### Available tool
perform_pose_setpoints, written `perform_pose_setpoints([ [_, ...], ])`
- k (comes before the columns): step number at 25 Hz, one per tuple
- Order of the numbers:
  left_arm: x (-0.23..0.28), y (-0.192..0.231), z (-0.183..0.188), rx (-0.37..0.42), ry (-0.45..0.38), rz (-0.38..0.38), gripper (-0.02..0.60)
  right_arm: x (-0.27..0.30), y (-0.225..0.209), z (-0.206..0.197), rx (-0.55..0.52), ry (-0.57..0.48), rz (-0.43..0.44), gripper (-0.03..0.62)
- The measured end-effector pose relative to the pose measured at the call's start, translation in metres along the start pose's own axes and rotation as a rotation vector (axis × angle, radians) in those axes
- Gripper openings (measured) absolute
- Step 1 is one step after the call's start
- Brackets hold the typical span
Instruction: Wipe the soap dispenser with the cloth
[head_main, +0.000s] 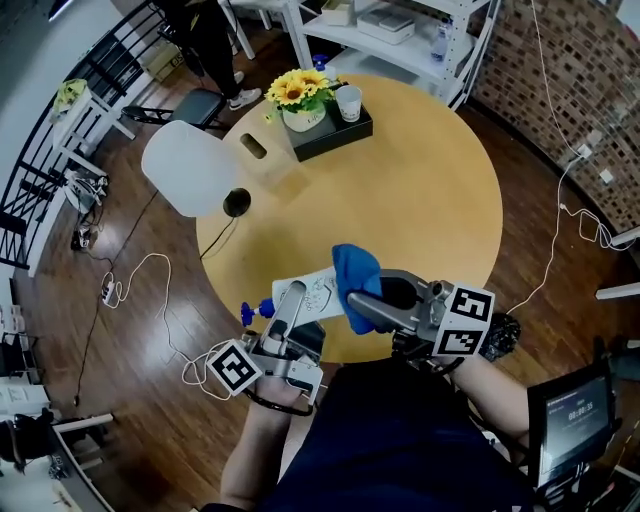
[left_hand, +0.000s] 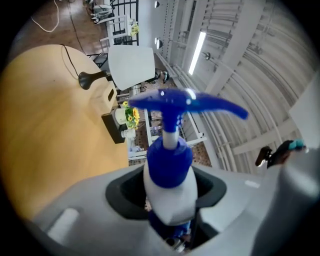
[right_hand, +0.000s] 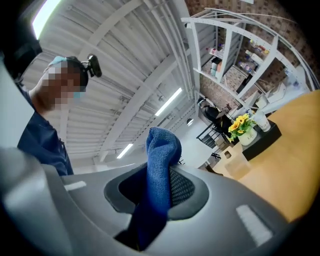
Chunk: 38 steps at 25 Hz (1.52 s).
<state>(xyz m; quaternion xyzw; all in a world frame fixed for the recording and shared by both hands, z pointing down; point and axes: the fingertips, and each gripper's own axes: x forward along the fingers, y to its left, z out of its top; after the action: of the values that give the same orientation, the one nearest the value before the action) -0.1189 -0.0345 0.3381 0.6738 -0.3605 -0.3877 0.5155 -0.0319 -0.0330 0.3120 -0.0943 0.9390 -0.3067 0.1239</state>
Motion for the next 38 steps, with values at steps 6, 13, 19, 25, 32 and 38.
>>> perform_pose_setpoints([
  [6,0.002,-0.01,-0.03,0.1,0.129,-0.012,0.204,-0.015,-0.05,-0.003,0.174,-0.014,-0.085,0.094],
  [13,-0.002,0.027,-0.038,0.085,0.099,0.069,0.204,-0.044,-0.086,-0.113,0.415,0.132,-0.206,0.094],
  [19,-0.005,0.138,-0.025,0.832,0.289,0.511,0.204,-0.125,-0.173,-0.175,0.168,0.503,-0.687,0.094],
  [25,-0.008,0.221,-0.025,1.16,0.362,0.742,0.204,-0.166,-0.24,-0.175,0.03,0.648,-0.915,0.098],
  [32,0.006,0.24,-0.029,1.122,0.39,0.775,0.204,-0.139,-0.272,-0.183,-0.031,0.772,-0.928,0.098],
  [38,-0.011,0.257,-0.033,1.097,0.401,0.812,0.207,-0.144,-0.276,-0.212,-0.034,0.855,-0.948,0.104],
])
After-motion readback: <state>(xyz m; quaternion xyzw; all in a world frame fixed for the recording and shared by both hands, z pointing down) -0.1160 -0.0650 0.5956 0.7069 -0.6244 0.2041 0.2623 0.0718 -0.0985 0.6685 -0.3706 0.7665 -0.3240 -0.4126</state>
